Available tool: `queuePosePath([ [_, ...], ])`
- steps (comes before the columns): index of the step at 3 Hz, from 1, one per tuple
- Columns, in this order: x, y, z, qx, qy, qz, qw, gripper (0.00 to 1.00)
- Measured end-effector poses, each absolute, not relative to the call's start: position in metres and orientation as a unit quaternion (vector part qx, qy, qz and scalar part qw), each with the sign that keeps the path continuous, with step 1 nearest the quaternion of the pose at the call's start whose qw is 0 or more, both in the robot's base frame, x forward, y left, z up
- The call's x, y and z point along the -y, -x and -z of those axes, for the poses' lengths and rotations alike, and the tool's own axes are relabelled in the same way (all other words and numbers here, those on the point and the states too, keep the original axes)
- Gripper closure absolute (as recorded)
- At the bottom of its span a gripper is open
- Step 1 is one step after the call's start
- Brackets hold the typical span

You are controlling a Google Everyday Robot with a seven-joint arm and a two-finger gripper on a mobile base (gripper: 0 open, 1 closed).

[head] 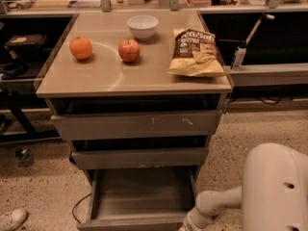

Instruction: Close bottom drawer

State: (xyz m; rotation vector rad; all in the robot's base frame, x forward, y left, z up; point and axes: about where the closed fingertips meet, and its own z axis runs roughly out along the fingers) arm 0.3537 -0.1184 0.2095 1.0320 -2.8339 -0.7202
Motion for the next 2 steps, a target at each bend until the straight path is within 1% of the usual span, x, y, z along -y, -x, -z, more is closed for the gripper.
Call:
queuePosePath([
  [2, 0.1222, -0.3666, -0.1834, 0.915, -0.328, 0.232, 0.026, 1.00],
])
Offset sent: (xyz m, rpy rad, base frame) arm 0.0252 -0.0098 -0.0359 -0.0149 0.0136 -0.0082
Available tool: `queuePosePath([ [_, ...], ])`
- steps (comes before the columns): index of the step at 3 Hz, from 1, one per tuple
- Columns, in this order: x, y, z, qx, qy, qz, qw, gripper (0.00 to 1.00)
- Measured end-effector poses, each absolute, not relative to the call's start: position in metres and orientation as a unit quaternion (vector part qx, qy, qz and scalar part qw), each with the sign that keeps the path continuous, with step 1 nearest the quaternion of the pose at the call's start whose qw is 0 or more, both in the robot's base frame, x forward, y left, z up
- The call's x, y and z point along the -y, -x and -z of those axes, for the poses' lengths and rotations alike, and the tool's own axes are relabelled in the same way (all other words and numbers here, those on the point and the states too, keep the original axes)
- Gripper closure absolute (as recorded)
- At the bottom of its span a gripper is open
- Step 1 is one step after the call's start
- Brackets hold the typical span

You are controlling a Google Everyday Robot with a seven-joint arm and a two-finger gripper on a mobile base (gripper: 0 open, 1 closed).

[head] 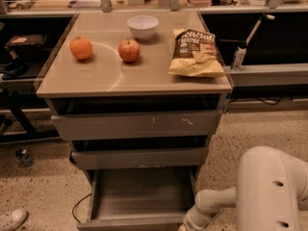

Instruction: Close bottom drawer

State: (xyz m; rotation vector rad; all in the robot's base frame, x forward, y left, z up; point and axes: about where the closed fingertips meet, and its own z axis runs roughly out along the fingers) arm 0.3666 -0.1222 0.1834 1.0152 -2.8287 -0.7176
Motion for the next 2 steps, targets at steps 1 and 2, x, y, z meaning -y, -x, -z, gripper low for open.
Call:
queuePosePath([
  [1, 0.1251, -0.3737, -0.1821, 0.916, -0.332, 0.224, 0.029, 1.00],
  [2, 0.1251, -0.3737, -0.1821, 0.916, -0.332, 0.224, 0.029, 0.81],
])
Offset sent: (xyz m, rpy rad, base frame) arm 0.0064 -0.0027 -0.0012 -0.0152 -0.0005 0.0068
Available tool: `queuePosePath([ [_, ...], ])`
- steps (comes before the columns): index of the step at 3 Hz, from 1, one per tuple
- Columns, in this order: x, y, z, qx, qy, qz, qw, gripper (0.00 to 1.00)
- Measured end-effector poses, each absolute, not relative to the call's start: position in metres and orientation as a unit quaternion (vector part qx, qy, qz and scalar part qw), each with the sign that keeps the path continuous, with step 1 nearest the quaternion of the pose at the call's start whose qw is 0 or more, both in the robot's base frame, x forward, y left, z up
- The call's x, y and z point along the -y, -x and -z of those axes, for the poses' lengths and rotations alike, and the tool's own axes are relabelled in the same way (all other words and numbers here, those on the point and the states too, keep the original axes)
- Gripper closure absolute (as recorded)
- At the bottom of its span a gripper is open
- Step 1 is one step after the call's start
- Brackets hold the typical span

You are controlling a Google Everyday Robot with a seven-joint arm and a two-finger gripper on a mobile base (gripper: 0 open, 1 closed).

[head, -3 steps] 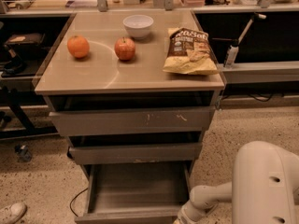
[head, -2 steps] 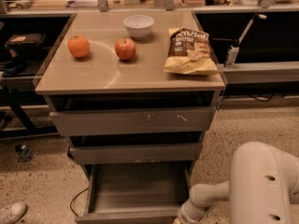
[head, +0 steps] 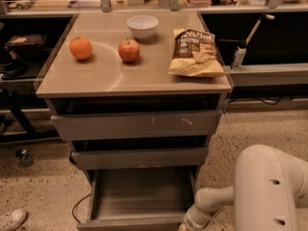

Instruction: Close bottom drawer

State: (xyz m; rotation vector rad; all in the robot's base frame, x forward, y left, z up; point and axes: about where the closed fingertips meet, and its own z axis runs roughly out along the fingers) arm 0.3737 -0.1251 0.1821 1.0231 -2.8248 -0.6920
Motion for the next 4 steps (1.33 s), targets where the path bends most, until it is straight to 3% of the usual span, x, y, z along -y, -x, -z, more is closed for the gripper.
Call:
queuePosePath([
  [3, 0.1250, -0.3736, -0.1820, 0.916, -0.332, 0.224, 0.029, 0.11],
  [4, 0.1250, -0.3735, -0.1820, 0.916, -0.332, 0.224, 0.029, 0.00],
])
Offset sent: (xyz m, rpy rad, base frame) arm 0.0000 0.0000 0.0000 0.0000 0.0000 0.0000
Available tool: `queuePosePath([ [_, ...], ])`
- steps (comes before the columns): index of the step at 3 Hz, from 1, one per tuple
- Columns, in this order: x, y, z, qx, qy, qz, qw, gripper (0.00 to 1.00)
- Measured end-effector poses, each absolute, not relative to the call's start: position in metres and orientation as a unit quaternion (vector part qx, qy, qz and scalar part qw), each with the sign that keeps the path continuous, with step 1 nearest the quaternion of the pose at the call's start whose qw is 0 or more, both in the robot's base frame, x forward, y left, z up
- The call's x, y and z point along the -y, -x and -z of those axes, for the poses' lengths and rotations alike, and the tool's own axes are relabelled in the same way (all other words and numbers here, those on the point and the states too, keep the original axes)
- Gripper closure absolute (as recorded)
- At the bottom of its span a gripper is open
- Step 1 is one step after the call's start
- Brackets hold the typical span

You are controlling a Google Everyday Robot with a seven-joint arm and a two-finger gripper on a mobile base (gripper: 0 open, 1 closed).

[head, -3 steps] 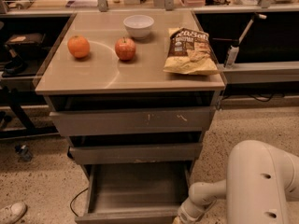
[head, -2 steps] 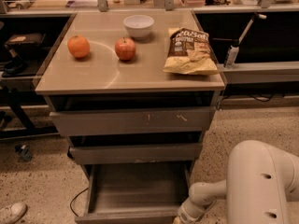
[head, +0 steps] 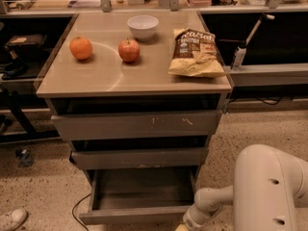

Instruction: Close bottom drawer

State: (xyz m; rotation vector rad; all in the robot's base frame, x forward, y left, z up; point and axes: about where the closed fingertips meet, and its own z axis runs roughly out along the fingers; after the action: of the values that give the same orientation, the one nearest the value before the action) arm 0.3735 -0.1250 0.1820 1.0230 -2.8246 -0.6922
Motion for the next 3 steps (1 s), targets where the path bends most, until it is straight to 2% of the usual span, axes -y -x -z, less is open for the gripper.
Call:
queuePosePath([
  [1, 0.1250, -0.3735, -0.1820, 0.916, -0.332, 0.224, 0.029, 0.00],
  [2, 0.1250, -0.3735, -0.1820, 0.916, -0.332, 0.224, 0.029, 0.19],
  [3, 0.1250, -0.3735, -0.1820, 0.916, -0.332, 0.224, 0.029, 0.42],
])
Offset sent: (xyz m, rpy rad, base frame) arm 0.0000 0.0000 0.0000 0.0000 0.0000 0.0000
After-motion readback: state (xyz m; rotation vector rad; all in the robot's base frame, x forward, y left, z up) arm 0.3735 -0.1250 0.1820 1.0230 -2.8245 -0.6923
